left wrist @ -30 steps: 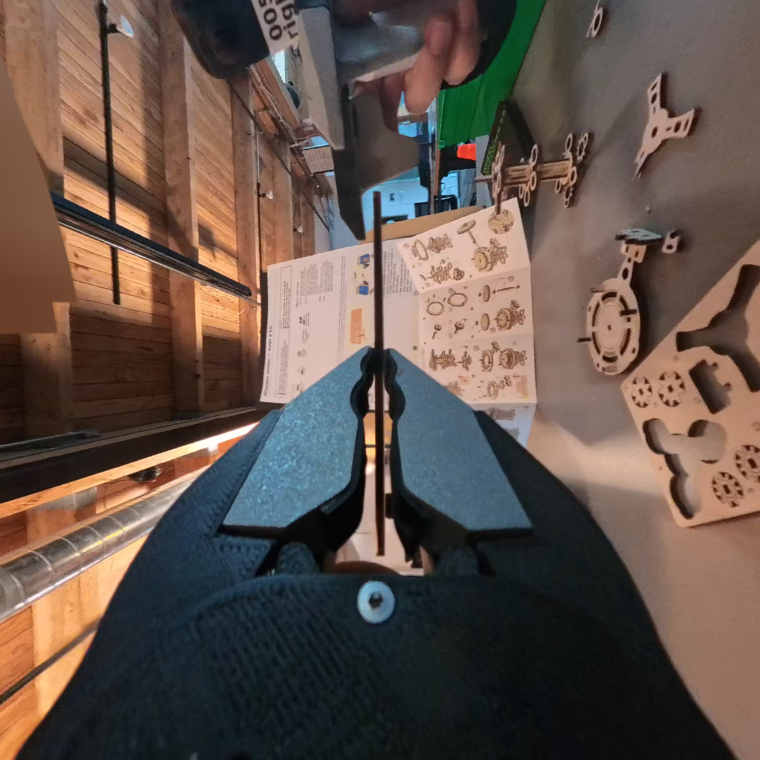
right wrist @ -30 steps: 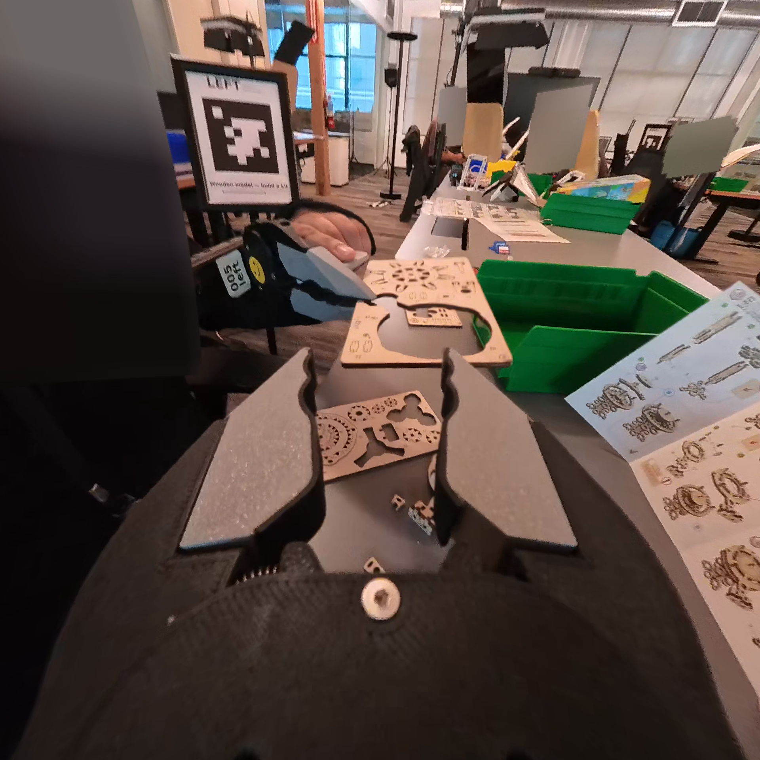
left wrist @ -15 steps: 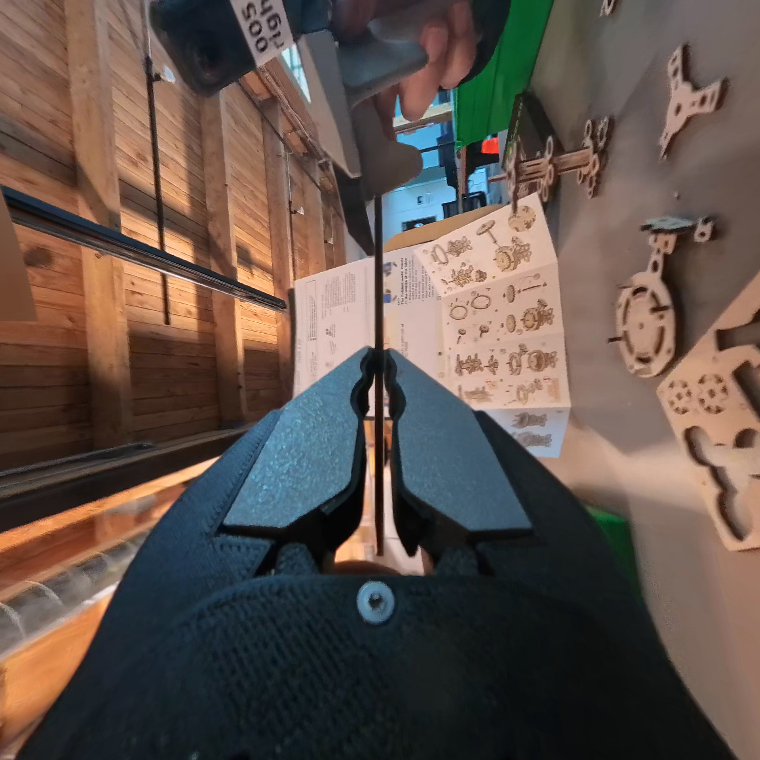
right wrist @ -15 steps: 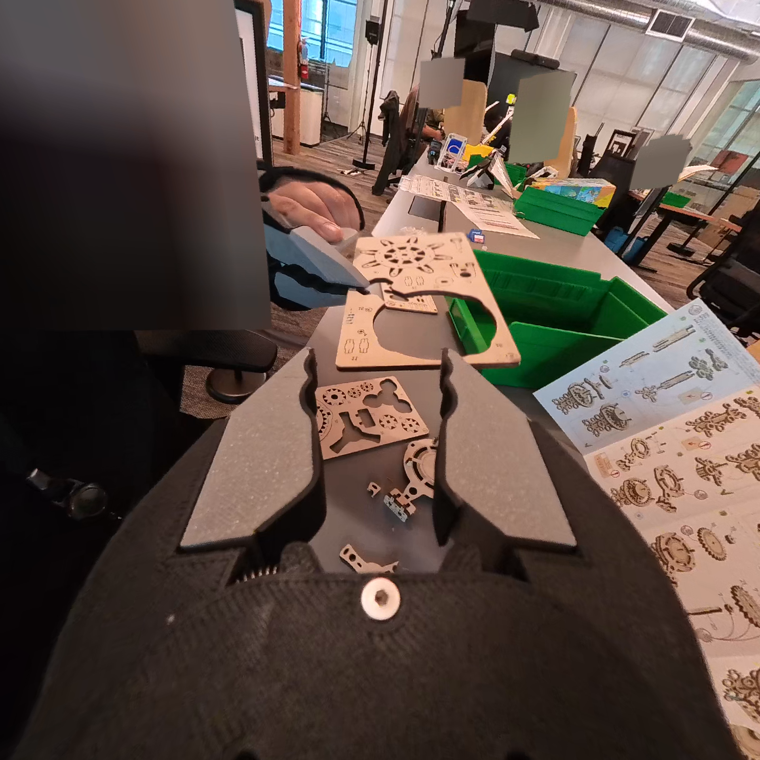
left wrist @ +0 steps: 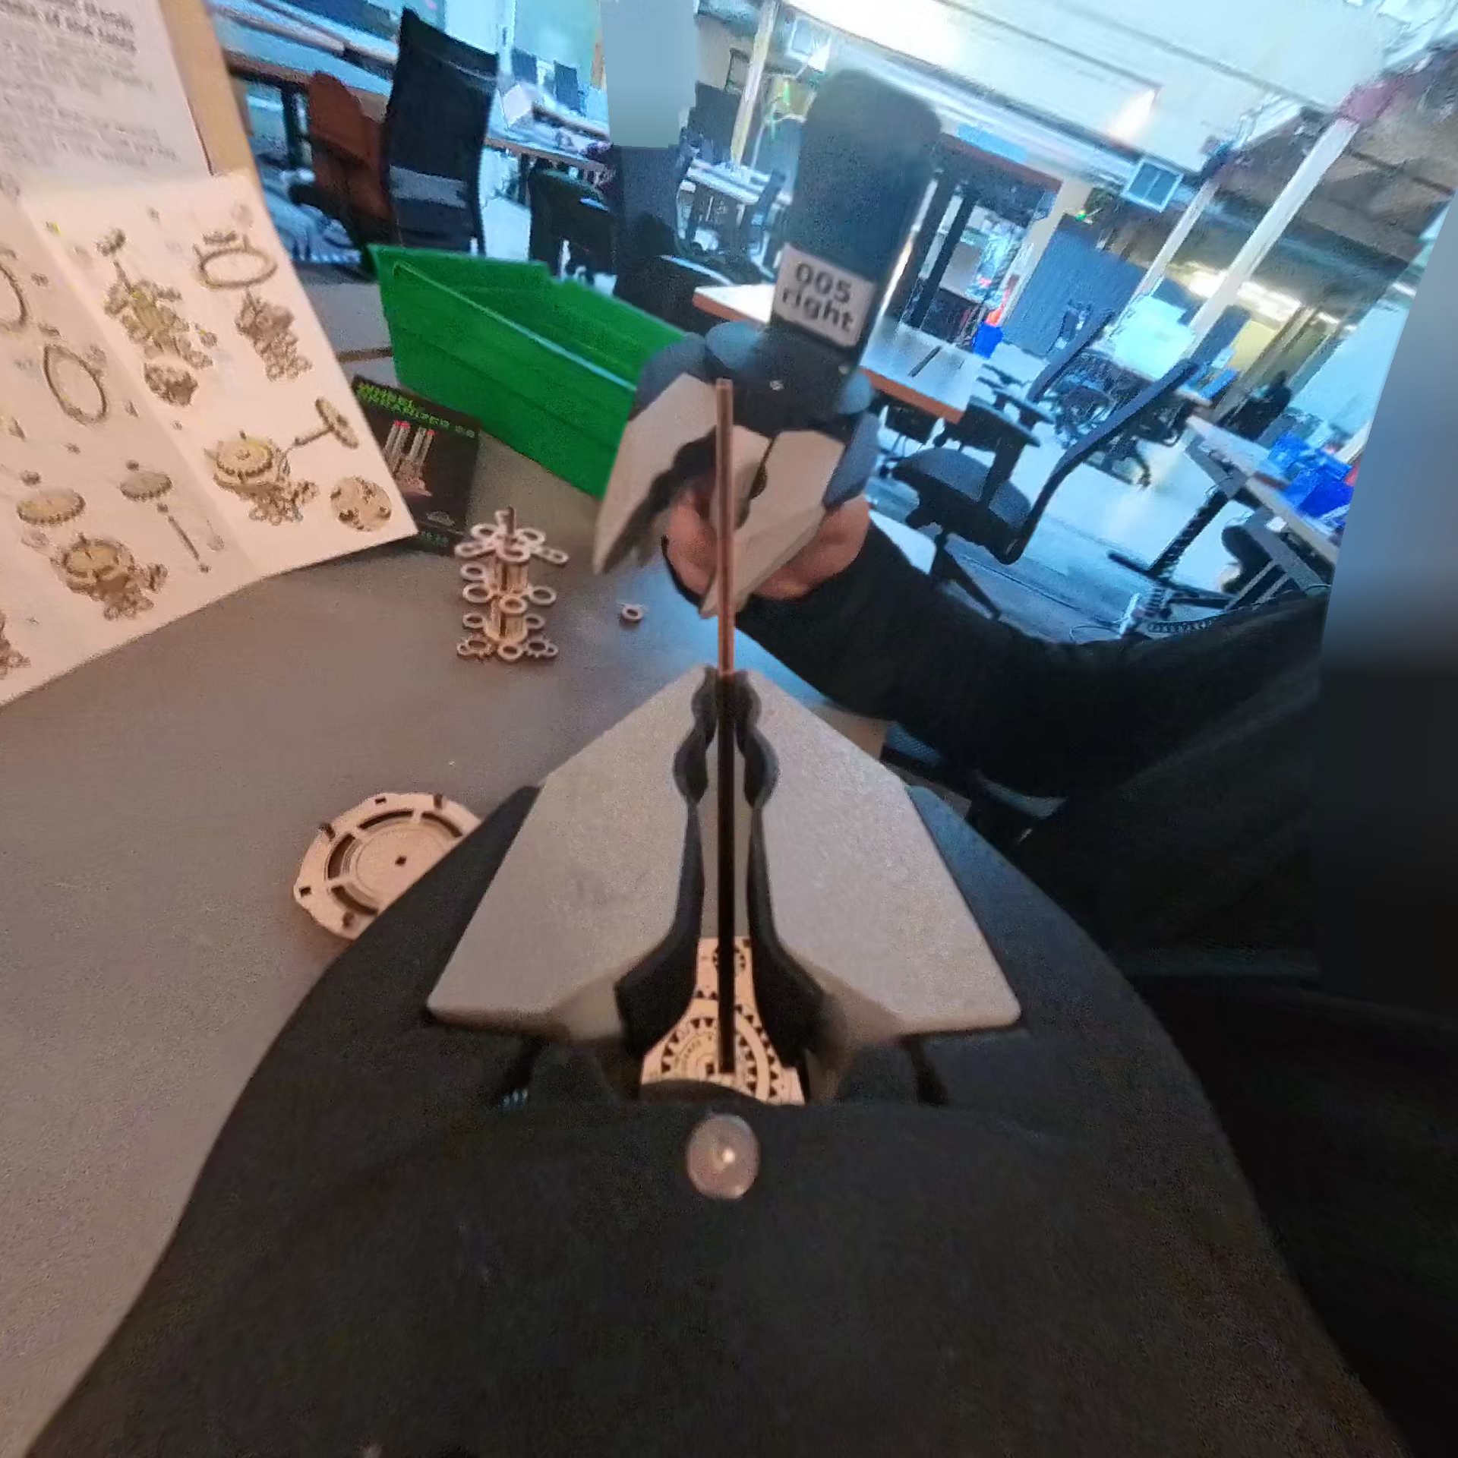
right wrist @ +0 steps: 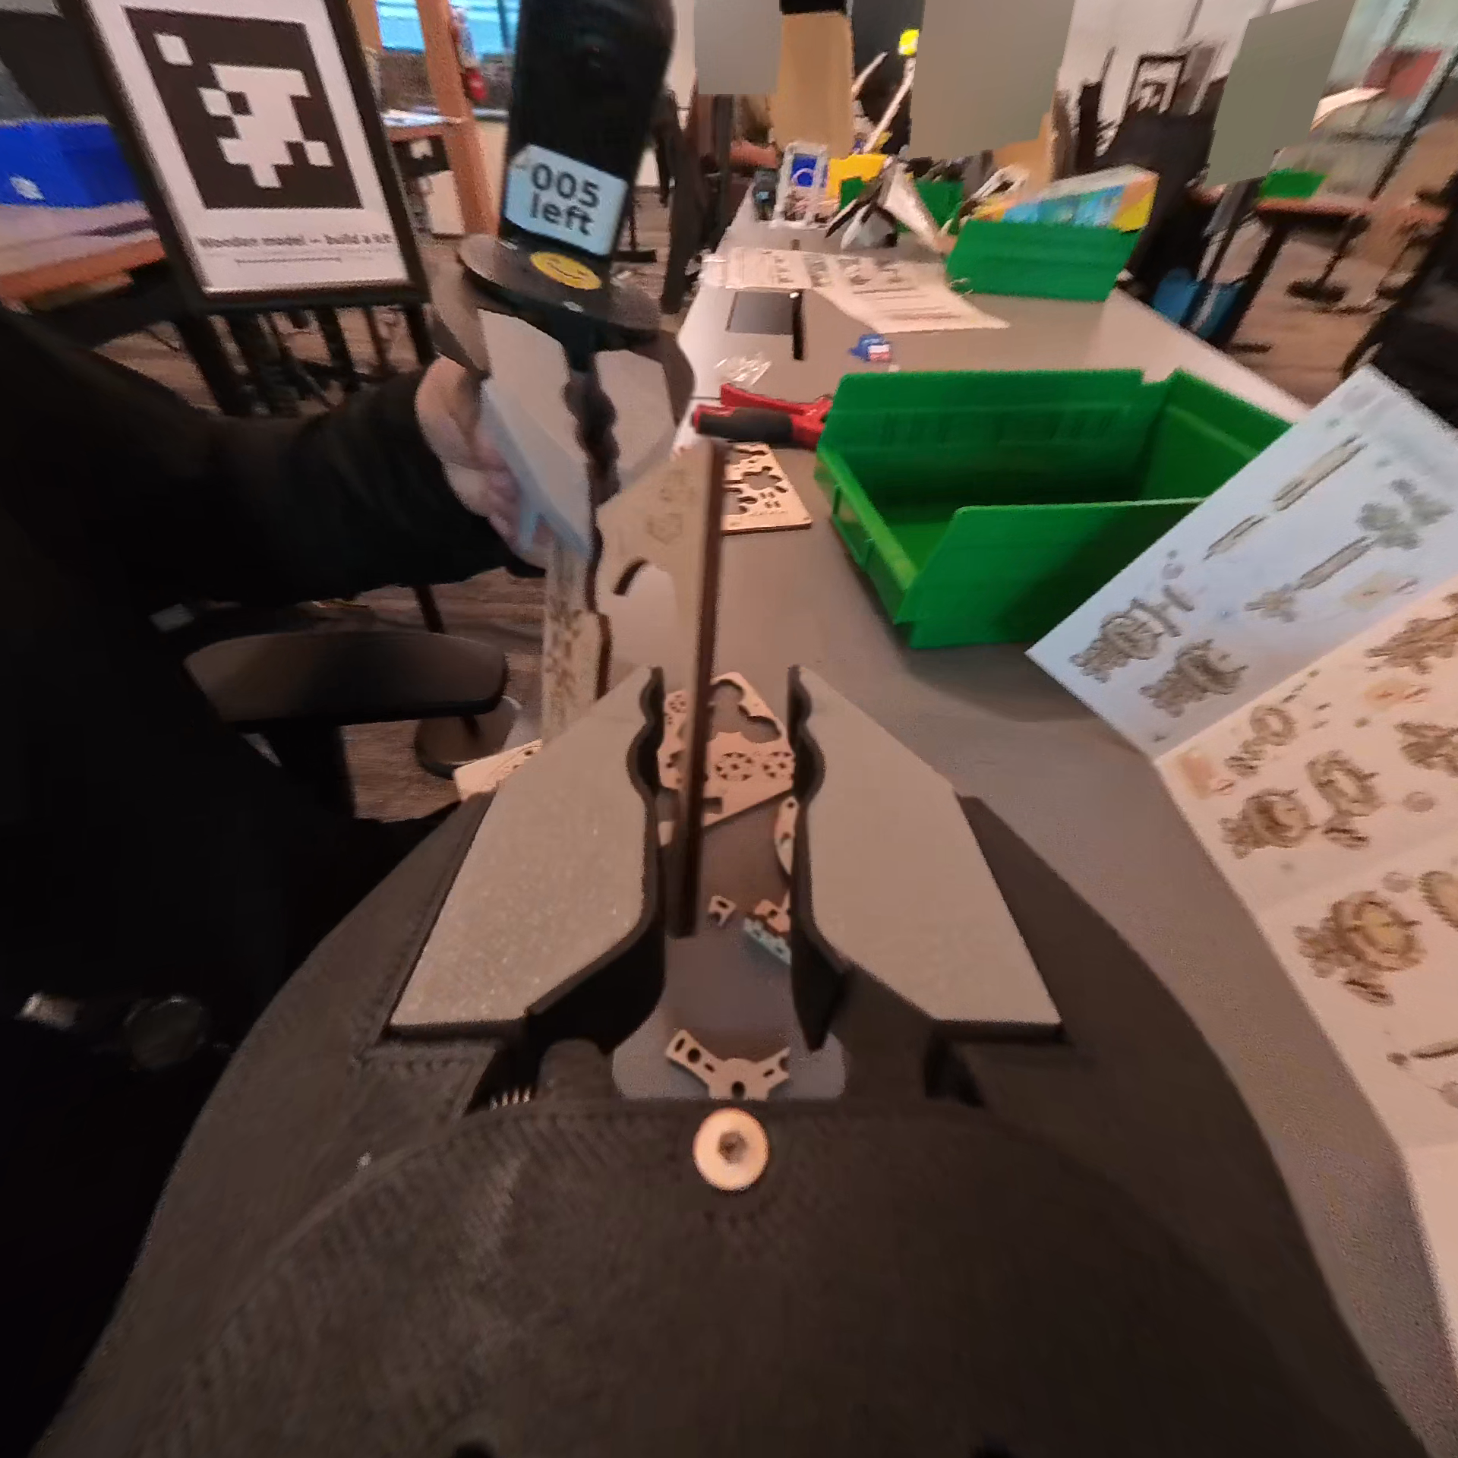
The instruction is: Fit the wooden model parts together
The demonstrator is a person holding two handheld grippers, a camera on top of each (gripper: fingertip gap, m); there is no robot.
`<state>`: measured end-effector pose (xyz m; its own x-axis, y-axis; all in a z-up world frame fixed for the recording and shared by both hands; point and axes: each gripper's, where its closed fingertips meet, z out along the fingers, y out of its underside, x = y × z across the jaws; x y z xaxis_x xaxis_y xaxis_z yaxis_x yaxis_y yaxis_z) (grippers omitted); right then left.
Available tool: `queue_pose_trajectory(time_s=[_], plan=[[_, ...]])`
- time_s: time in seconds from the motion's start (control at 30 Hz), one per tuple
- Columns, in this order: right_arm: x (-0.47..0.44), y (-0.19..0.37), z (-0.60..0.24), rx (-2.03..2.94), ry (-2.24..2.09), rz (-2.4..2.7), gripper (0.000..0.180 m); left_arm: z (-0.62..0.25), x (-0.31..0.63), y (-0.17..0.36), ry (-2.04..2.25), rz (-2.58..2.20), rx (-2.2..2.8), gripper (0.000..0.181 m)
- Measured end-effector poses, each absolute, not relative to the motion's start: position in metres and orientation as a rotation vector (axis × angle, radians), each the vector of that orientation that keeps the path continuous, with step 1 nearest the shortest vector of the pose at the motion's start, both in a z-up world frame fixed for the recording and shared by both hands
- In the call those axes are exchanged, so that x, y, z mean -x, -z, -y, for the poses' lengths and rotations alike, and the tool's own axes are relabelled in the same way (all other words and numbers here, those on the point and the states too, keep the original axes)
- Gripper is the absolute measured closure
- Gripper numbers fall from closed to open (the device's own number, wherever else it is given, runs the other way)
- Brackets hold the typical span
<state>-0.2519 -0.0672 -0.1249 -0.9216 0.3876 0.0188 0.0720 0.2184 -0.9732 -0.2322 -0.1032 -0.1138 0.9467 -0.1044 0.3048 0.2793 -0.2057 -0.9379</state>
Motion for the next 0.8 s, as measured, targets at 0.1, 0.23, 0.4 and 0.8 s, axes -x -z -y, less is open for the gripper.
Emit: queue_pose_trajectory(time_s=[0.1,0.23,0.4,0.8], plan=[[0.252,0.131,0.068,0.484,-1.785,2.294,0.156,0.099,0.24,0.132,0.338,0.188,1.78,0.18],[0.254,0.129,0.065,0.574,-1.881,2.296,0.149,0.095,0.247,0.136,0.443,0.287,1.7,0.181],[0.267,0.134,0.059,0.681,-1.85,2.267,0.16,0.089,0.251,0.146,0.546,0.372,1.62,0.181],[0.292,0.157,0.048,0.907,-1.687,2.241,0.131,0.079,0.26,0.159,0.514,0.487,1.527,0.181]])
